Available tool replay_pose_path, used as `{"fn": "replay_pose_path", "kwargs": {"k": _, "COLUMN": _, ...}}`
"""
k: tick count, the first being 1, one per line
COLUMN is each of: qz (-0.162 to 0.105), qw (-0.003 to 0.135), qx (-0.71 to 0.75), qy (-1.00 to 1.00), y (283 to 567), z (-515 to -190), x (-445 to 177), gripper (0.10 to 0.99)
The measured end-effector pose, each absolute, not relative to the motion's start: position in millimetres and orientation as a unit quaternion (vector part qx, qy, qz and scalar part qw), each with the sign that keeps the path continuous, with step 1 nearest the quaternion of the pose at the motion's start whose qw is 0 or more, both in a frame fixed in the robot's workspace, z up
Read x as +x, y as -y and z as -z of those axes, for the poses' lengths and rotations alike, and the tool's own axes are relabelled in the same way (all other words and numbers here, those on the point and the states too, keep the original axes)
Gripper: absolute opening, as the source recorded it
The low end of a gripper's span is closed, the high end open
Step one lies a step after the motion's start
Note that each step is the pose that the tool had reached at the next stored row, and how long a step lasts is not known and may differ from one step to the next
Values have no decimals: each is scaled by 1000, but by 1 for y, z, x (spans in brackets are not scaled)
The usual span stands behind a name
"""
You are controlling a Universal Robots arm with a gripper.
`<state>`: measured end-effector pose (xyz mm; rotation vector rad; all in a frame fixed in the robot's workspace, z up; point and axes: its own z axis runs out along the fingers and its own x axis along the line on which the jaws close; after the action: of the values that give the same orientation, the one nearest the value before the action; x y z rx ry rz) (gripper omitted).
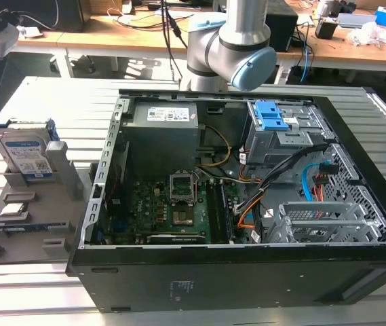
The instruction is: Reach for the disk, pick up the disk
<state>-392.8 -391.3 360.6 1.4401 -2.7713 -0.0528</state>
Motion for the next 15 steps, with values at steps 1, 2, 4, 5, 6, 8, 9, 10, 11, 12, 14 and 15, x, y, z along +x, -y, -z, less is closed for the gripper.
{"fn": "replay_pose_path", "kwargs": {"k": 1, "qz": 17, "qw": 9, "qx": 467, "qy": 884, "y": 391, "z": -361, "x": -393, "gripper": 106}}
{"fn": "replay_pose_path", "kwargs": {"k": 2, "qz": 17, "qw": 9, "qx": 474, "qy": 880, "y": 391, "z": -361, "x": -393, "gripper": 106}}
{"fn": "replay_pose_path", "kwargs": {"k": 4, "qz": 17, "qw": 10, "qx": 491, "qy": 871, "y": 391, "z": -361, "x": -393, "gripper": 106}}
{"fn": "replay_pose_path", "kwargs": {"k": 5, "qz": 16, "qw": 10, "qx": 503, "qy": 864, "y": 391, "z": -361, "x": -393, "gripper": 106}}
{"fn": "replay_pose_path", "kwargs": {"k": 6, "qz": 16, "qw": 10, "qx": 515, "qy": 857, "y": 391, "z": -361, "x": -393, "gripper": 106}}
{"fn": "replay_pose_path", "kwargs": {"k": 8, "qz": 16, "qw": 10, "qx": 529, "qy": 848, "y": 391, "z": -361, "x": -393, "gripper": 106}}
{"fn": "replay_pose_path", "kwargs": {"k": 9, "qz": 16, "qw": 10, "qx": 537, "qy": 843, "y": 391, "z": -361, "x": -393, "gripper": 106}}
{"fn": "replay_pose_path", "kwargs": {"k": 10, "qz": 16, "qw": 11, "qx": 544, "qy": 839, "y": 391, "z": -361, "x": -393, "gripper": 106}}
{"fn": "replay_pose_path", "kwargs": {"k": 11, "qz": 16, "qw": 11, "qx": 552, "qy": 834, "y": 391, "z": -361, "x": -393, "gripper": 106}}
{"fn": "replay_pose_path", "kwargs": {"k": 12, "qz": 16, "qw": 11, "qx": 559, "qy": 829, "y": 391, "z": -361, "x": -393, "gripper": 106}}
{"fn": "replay_pose_path", "kwargs": {"k": 14, "qz": 16, "qw": 11, "qx": 569, "qy": 822, "y": 391, "z": -361, "x": -393, "gripper": 106}}
{"fn": "replay_pose_path", "kwargs": {"k": 15, "qz": 16, "qw": 11, "qx": 575, "qy": 818, "y": 391, "z": -361, "x": -393, "gripper": 106}}
